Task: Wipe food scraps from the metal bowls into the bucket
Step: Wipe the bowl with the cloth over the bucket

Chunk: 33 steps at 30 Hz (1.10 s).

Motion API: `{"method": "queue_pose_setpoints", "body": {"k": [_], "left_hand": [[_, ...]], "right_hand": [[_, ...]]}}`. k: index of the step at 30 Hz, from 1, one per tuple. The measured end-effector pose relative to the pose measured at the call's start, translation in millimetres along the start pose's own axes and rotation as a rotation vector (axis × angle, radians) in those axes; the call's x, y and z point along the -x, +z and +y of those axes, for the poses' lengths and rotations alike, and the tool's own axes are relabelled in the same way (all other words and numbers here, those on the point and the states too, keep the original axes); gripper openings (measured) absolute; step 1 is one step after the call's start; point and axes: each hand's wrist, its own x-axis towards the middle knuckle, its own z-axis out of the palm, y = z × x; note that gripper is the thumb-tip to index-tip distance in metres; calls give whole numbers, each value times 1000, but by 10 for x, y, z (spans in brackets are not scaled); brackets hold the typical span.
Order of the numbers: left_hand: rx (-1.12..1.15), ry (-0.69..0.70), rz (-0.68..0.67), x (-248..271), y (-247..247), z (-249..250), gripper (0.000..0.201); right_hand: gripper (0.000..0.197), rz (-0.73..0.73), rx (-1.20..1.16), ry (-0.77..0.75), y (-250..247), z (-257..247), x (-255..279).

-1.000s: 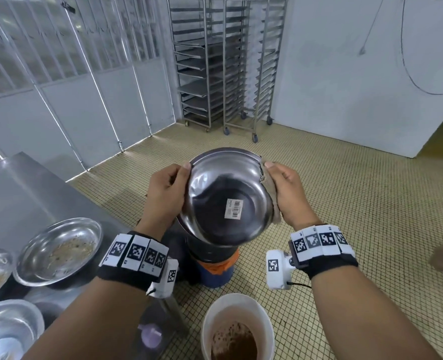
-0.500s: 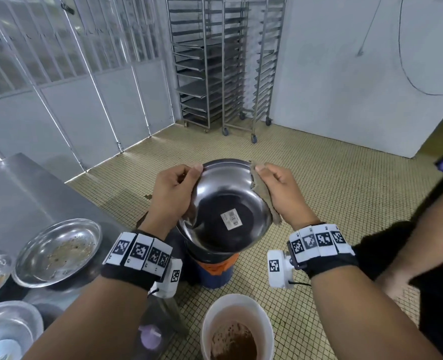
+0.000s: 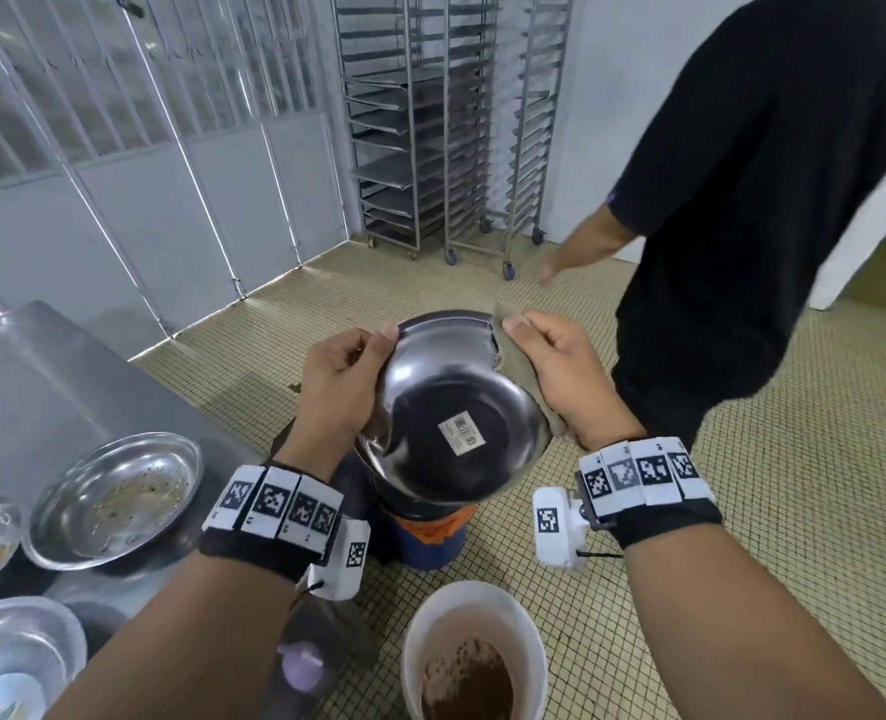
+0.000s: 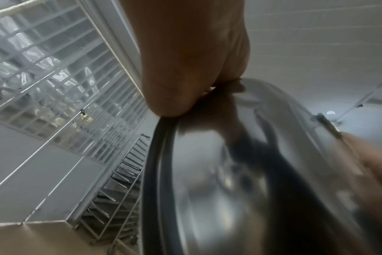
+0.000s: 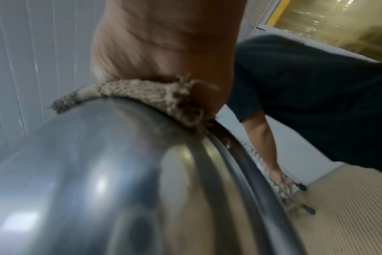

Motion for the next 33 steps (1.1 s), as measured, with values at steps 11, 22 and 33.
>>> {"method": "queue_pose_setpoints", "body": {"k": [11, 22, 33], "left_hand": [[139, -89, 20, 12, 15, -112, 42], [-104, 11, -51, -34, -21, -139, 28], [-42, -26, -8, -61, 11, -80, 34]], "right_hand": [[51, 48, -44, 2, -6, 76, -40], [36, 40, -64, 41, -50, 101, 71], [54, 5, -89, 92, -43, 258, 214]]}}
